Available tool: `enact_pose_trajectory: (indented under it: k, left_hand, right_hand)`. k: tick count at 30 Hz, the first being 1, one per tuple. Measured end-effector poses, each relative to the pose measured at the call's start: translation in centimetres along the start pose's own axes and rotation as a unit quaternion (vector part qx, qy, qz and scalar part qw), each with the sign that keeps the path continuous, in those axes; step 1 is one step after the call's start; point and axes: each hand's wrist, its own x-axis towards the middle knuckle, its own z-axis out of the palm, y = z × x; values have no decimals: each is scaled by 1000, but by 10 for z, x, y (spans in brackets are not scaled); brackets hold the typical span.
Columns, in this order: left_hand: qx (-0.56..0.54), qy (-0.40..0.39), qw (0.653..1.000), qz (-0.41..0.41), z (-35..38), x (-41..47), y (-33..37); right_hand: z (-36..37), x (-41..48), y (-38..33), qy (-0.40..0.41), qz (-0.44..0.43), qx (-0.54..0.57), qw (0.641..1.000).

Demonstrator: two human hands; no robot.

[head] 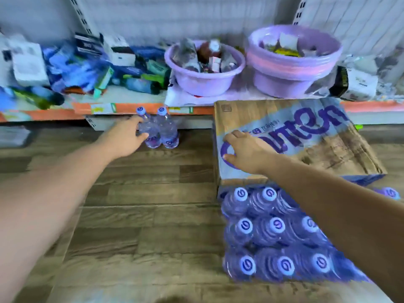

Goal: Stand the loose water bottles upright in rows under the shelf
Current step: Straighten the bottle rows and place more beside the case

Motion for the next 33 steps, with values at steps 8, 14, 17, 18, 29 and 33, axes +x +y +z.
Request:
enact_pose_trajectory:
  k: [8, 14, 17, 18, 29, 33]
  left_hand:
    - [-4, -37, 999, -11, 20, 67, -86]
    - [-10, -55, 998, 34, 23, 122, -95]
    - [-13, -58, 997, 53, 26, 148, -89]
    - [2, -69, 996, 56, 28, 156, -88]
    - [56, -13, 993, 105, 87, 166, -90]
    - [139, 3, 981, 133, 88, 138, -92]
  right_hand:
    - [20, 134, -87, -32, -36, 6, 999]
    - [19, 209, -117, -6, -11, 10, 1000]
    - [17, 235, -123, 10, -1, 10, 1000]
    - [18, 244, -123, 0, -4, 8, 1000]
    - [57, 267, -123, 12, -3, 14, 1000]
    - [66, 239, -134, 46, 29, 85, 995]
